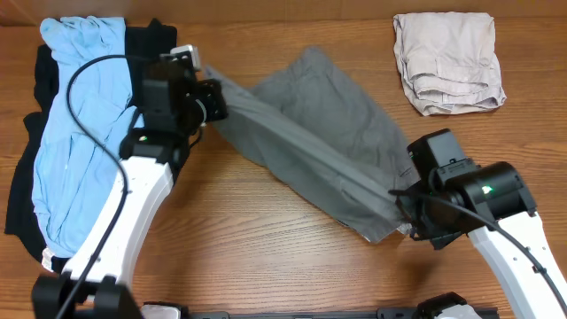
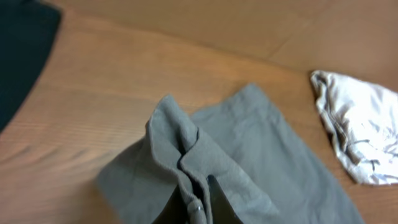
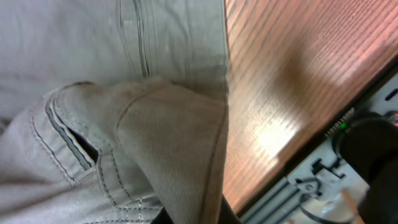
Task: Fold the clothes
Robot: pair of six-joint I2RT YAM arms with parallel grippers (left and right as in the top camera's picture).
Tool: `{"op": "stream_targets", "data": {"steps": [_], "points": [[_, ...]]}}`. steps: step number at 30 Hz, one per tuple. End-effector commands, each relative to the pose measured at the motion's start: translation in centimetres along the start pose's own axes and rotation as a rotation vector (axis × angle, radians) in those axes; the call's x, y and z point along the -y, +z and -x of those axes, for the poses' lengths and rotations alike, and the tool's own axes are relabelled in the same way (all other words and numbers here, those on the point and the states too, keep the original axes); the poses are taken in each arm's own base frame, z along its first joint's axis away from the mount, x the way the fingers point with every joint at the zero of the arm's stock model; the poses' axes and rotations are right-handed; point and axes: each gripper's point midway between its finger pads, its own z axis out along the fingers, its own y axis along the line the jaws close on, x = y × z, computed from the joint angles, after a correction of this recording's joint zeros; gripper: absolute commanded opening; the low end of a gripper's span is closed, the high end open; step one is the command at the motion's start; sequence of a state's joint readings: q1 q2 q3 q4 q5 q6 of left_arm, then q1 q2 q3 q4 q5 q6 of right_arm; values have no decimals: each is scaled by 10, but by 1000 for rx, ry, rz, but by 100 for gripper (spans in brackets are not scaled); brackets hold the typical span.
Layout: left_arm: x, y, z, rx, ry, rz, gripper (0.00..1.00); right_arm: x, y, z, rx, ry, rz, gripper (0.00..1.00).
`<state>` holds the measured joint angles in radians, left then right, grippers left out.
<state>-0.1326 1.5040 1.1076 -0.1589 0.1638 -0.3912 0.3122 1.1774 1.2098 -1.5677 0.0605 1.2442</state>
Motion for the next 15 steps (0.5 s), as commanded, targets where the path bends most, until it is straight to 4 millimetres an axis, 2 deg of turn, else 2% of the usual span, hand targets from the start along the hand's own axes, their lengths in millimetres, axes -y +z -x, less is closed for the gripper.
{"op": "stream_targets", "data": {"steps": [1,9,15], "points": [[-23,12,35,138,-32,93,4,27,9,34,121,72,-103,5],[3,46,46,248,-15,-6,4,17,26,74,158,125,-58,4],[28,66,42,293,11,-74,4,23,43,94,136,181,-119,4]]}}
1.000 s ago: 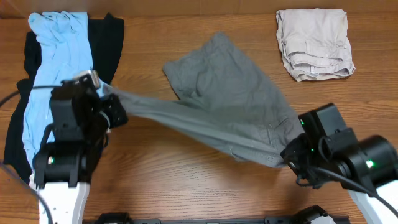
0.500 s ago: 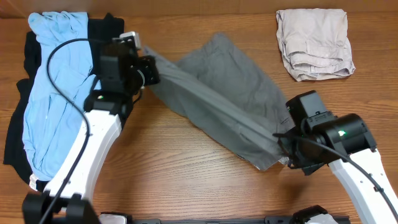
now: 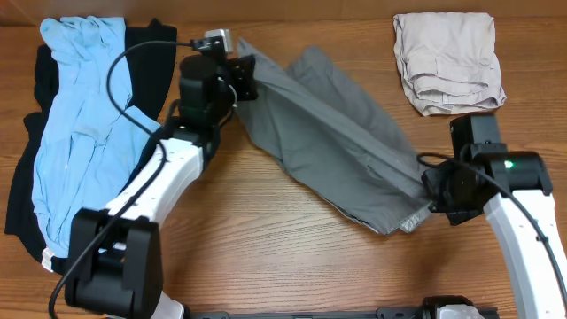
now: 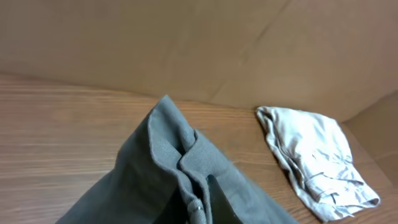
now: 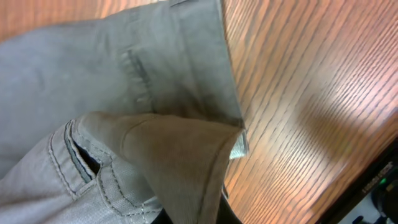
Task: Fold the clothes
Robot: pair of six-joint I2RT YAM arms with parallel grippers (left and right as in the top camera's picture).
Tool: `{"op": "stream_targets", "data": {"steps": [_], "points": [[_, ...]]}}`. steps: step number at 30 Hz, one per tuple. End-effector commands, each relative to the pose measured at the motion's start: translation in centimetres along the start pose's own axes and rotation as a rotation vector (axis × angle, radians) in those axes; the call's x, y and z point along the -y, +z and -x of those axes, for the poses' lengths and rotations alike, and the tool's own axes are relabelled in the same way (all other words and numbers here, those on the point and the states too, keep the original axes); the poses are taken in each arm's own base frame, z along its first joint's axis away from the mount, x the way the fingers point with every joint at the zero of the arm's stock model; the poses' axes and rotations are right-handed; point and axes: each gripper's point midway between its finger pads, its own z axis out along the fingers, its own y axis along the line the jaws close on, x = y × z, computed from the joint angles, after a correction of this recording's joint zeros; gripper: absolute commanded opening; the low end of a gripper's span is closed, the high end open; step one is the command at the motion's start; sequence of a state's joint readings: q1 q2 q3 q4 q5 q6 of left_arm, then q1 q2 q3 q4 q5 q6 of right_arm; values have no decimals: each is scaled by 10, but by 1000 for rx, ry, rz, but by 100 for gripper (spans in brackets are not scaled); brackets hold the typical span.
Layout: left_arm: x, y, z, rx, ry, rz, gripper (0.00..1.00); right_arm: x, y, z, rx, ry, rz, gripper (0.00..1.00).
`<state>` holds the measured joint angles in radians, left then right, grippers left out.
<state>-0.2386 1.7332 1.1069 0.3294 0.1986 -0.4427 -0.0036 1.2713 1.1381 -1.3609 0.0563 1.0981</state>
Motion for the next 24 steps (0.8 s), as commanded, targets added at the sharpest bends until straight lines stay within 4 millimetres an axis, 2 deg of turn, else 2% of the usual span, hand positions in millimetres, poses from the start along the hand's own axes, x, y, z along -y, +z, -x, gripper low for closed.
{"op": "stream_targets", "data": {"steps": [1,9,11,13,14,16,17,18,19,22,24], "points": [[-31,7,26,123,3,137,4,27,11,31,105,24,-141,4],[-25,33,-2,111,14,103,6,15,33,45,112,18,-171,4],[-23,38,-5,121,18,93,7,10,40,49,114,18,-178,4],[-23,39,-3,142,19,91,13,7,48,53,121,19,-187,4],[-22,40,-2,150,21,92,18,5,52,56,130,20,-193,4],[-20,40,1,161,22,86,41,0,60,60,139,22,-197,5],[-20,40,2,165,23,85,66,-3,65,62,140,24,-197,8],[-19,40,2,168,24,83,93,-6,69,64,143,24,-198,13],[-19,40,3,169,24,83,100,-8,73,66,144,25,-196,24],[-22,39,4,168,48,87,100,-16,80,71,157,18,-180,73],[-25,38,4,159,58,94,100,-21,80,75,170,-8,-166,97]]}}
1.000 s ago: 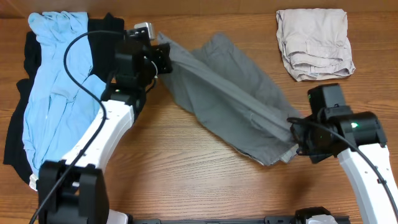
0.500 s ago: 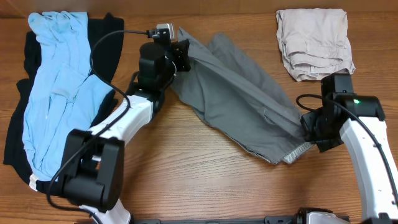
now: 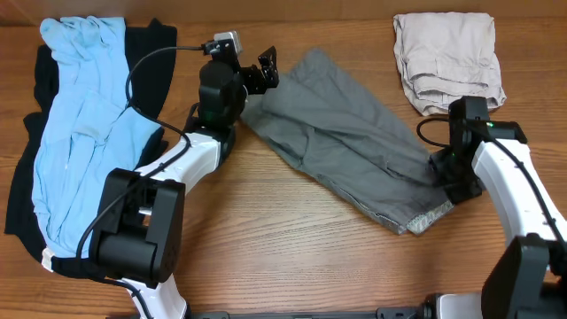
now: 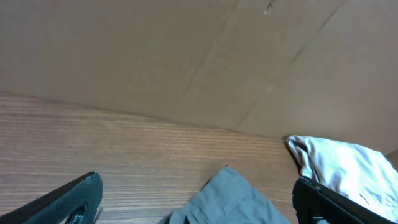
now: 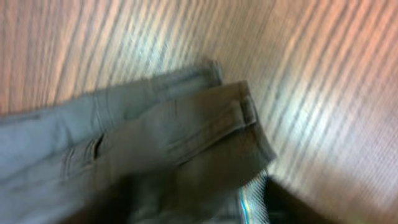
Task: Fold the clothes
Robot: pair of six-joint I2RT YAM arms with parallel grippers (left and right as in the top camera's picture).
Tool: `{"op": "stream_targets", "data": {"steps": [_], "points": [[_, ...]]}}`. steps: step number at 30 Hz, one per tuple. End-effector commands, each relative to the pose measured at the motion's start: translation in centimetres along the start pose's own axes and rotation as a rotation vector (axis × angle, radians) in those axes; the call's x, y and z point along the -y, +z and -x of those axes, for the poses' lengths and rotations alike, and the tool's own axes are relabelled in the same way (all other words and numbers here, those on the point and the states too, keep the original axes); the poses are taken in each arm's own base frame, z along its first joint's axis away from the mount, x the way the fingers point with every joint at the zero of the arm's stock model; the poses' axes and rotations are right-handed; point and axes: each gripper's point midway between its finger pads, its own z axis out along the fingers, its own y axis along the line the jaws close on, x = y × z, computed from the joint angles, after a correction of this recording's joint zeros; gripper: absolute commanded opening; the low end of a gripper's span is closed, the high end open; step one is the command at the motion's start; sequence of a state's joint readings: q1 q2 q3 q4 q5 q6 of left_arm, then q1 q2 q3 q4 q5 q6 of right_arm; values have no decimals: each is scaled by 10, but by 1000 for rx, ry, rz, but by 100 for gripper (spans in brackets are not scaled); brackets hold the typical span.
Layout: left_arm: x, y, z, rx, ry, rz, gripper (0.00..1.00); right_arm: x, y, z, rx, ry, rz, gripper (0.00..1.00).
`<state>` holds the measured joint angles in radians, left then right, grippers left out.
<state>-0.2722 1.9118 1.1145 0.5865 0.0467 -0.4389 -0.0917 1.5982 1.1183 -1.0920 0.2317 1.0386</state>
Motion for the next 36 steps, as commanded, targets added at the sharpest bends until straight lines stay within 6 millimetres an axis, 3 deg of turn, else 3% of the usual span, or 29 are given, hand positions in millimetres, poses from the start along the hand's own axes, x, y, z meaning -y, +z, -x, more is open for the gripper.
{"op": "stream_targets", "data": {"steps": [1,6,12,17,21,30,36], "points": [[-5,-1,14,11,42,18,100,-1,-2,12,46,-38,2,100],[-6,-7,-2,-145,147,-2,100,-12,-19,16,11,-148,56,100],[-23,-12,-32,-313,303,45,100,-45,-59,7,-71,-390,233,100],[-43,-14,-53,-386,334,113,100,-48,-83,7,-88,-427,262,100],[-75,-29,-71,-438,95,331,100,-44,-83,6,-98,-420,251,100],[-69,-40,-103,-495,-277,422,100,-45,-84,6,-101,-368,251,100],[-75,-34,-143,-545,-412,465,100,-45,-83,7,-99,-367,249,100]]}}
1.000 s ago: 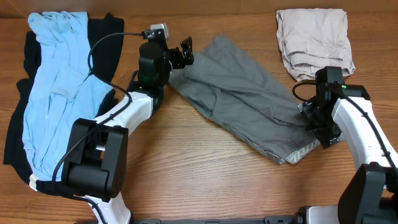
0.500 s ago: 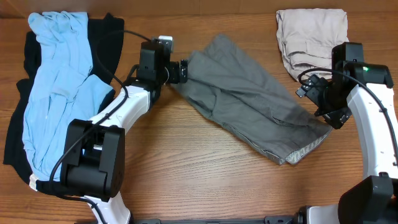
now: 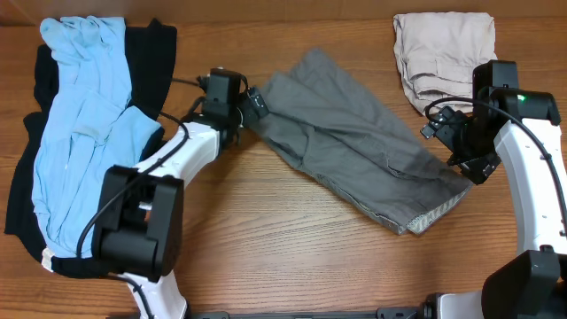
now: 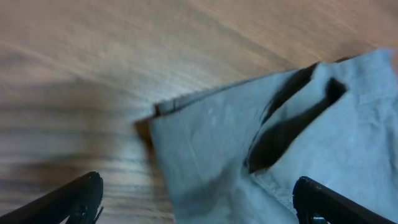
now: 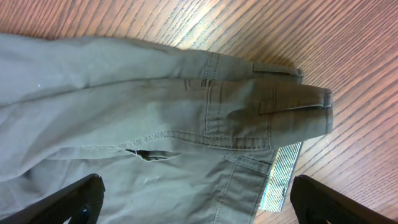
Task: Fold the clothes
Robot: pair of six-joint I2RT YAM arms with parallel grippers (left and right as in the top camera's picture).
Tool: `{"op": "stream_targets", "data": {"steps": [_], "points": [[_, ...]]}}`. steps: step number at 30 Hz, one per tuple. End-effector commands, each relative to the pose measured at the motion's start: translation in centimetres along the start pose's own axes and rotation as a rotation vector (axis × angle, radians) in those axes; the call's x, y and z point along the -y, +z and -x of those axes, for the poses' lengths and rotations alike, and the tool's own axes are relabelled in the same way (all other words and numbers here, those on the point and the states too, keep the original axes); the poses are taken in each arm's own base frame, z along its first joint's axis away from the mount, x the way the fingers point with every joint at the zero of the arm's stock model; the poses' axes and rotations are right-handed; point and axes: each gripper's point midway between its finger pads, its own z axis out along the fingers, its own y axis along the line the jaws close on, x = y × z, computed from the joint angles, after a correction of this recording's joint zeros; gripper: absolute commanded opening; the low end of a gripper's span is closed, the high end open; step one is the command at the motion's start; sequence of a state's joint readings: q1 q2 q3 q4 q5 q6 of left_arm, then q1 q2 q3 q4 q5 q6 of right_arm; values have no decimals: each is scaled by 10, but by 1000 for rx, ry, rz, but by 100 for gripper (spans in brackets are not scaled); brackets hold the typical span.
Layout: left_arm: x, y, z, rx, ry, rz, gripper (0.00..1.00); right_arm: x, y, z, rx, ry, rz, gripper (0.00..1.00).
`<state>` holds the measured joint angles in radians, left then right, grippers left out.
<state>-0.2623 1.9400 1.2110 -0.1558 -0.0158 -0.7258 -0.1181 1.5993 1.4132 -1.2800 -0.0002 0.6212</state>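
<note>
Grey trousers (image 3: 354,146) lie folded lengthwise, slanting across the middle of the table from far left to near right. Their striped waistband lining (image 5: 283,177) shows at the near right end. My left gripper (image 3: 252,100) stands open at the garment's far left corner (image 4: 205,124), with nothing between its fingers (image 4: 78,199). My right gripper (image 3: 459,146) hangs open over the waist end (image 5: 273,106), holding nothing. In both wrist views the grey cloth fills most of the frame below open jaws.
A folded beige garment (image 3: 447,60) lies at the back right. A heap of light blue (image 3: 80,133) and black clothes (image 3: 151,58) covers the left side. Bare wooden table (image 3: 266,248) runs along the front.
Both grippers remain open. The left one has moved nearer and lower, to the garment's left corner. The right one has moved away from the waist end, farther back. The trousers lie flatter.
Both grippers were shut on the trousers' near edge, holding it lifted. Half a second later they held that edge farther back over the garment. By 1.2 s ago both had let go and the trousers lay folded in half; now both arms have shifted with empty jaws.
</note>
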Motion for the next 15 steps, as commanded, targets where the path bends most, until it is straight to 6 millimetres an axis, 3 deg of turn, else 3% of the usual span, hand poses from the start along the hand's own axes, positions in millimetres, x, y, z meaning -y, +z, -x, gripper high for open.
{"op": "stream_targets", "data": {"steps": [1,8,10,13,15], "points": [[-2,24,-17,-50,-122,0,100,-5,-7,5,22,7,21,100],[2,37,-20,-54,-133,-35,96,-5,-7,5,23,7,21,100],[2,37,-20,-52,-132,-36,78,-5,-7,6,23,7,22,100],[-1,37,-18,-38,-132,-20,33,-6,-7,6,26,7,24,100],[-4,37,-16,-23,-120,-3,19,-6,-7,6,26,7,24,100]]}}
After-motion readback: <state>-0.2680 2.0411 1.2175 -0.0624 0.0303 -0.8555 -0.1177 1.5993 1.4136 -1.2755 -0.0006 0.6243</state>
